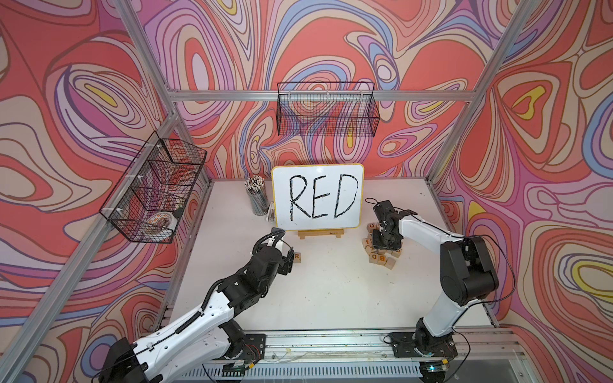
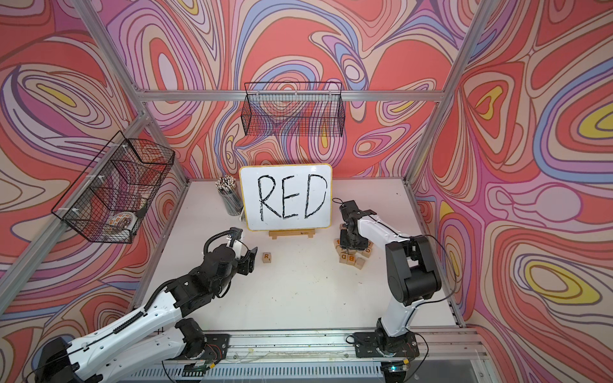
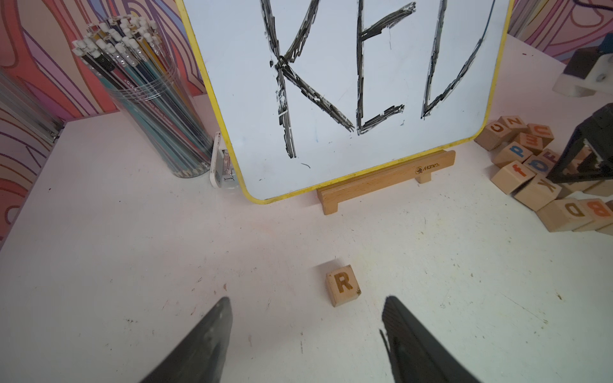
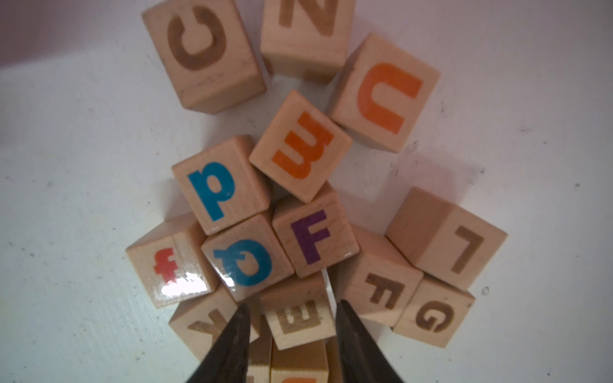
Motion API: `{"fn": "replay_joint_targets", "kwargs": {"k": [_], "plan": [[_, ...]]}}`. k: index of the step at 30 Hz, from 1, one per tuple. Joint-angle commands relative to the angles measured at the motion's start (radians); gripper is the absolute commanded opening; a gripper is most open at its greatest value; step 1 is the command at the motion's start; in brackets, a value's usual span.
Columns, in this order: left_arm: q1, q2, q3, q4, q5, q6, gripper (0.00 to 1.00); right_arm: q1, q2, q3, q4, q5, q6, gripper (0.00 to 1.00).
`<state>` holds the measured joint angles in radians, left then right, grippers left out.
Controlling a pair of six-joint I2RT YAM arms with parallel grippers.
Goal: Assemble the uppercase word "red" with letter blocks
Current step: Pick up the letter block from the center of the board.
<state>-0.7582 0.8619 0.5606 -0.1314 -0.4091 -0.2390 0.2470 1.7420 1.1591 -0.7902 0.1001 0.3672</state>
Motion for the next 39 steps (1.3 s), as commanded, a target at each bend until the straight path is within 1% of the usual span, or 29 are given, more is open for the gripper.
{"fn": "replay_joint_targets", "kwargs": {"k": [1, 9, 21, 25, 39], "plan": [[0.007, 0.005, 0.002, -0.019, -0.016, 0.0, 0.74, -0.006, 0.013, -0.036, 0.015, -0.002, -0.004, 0.45], [0.007, 0.009, 0.001, -0.015, -0.014, -0.002, 0.75, -0.005, -0.01, -0.039, -0.002, 0.002, -0.012, 0.44], [0.012, 0.022, 0.001, -0.007, -0.009, 0.0, 0.74, -0.01, 0.007, -0.068, 0.02, 0.003, -0.004, 0.44], [0.013, 0.022, 0.003, -0.01, -0.009, 0.001, 0.74, -0.012, 0.011, -0.068, 0.023, -0.001, -0.002, 0.42], [0.016, 0.048, 0.004, 0.018, 0.009, 0.0, 0.75, -0.01, -0.079, -0.058, -0.032, 0.011, -0.005, 0.41]]}}
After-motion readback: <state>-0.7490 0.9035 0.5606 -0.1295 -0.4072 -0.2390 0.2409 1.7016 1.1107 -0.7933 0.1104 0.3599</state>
